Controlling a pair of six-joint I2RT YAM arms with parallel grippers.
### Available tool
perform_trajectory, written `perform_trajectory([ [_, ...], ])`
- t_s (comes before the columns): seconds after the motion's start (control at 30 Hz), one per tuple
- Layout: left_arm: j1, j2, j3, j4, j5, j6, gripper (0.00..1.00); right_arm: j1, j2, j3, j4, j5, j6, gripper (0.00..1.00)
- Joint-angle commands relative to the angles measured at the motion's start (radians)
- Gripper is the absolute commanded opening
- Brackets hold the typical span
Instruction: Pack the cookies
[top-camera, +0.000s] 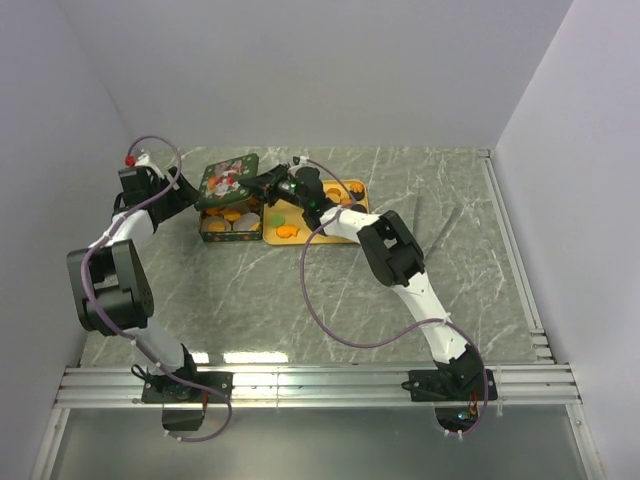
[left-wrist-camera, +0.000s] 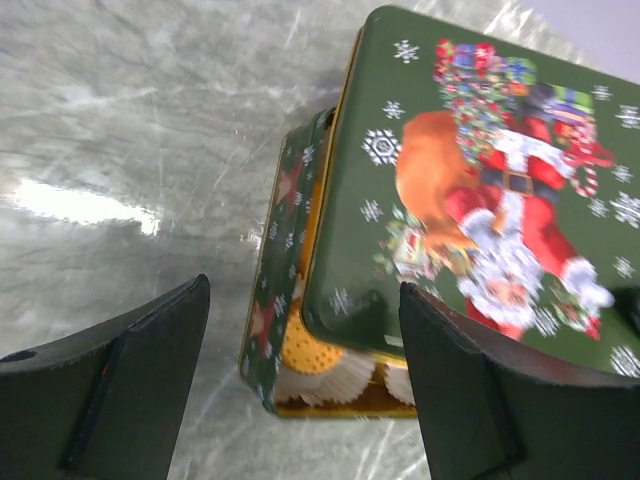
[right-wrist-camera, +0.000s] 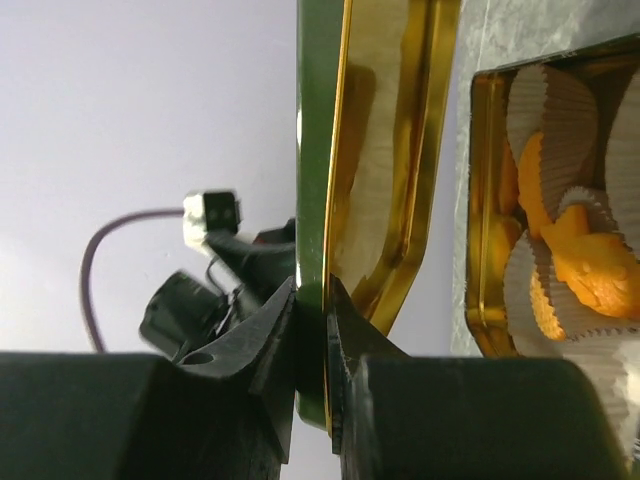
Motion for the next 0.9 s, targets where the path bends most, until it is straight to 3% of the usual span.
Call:
perform_trajectory([
  [0.0,-0.001,0.068,0.050,0.051,0.057,0.002,0.82,0.011,-0.044,-0.050,0.070,0.004,-0.033,0.00],
  [0.33,-0.006,0.238,0.159,0.068,0.117,-0.010,0.81,0.024,-0.095,-0.218,0.125,-0.004,-0.050,0.00],
  [0.87,-0.079,0.256,0.121,0.055,0.106,0.026,0.75,0.020,-0.216,-0.372,0.039,0.003,-0.129,0.00],
])
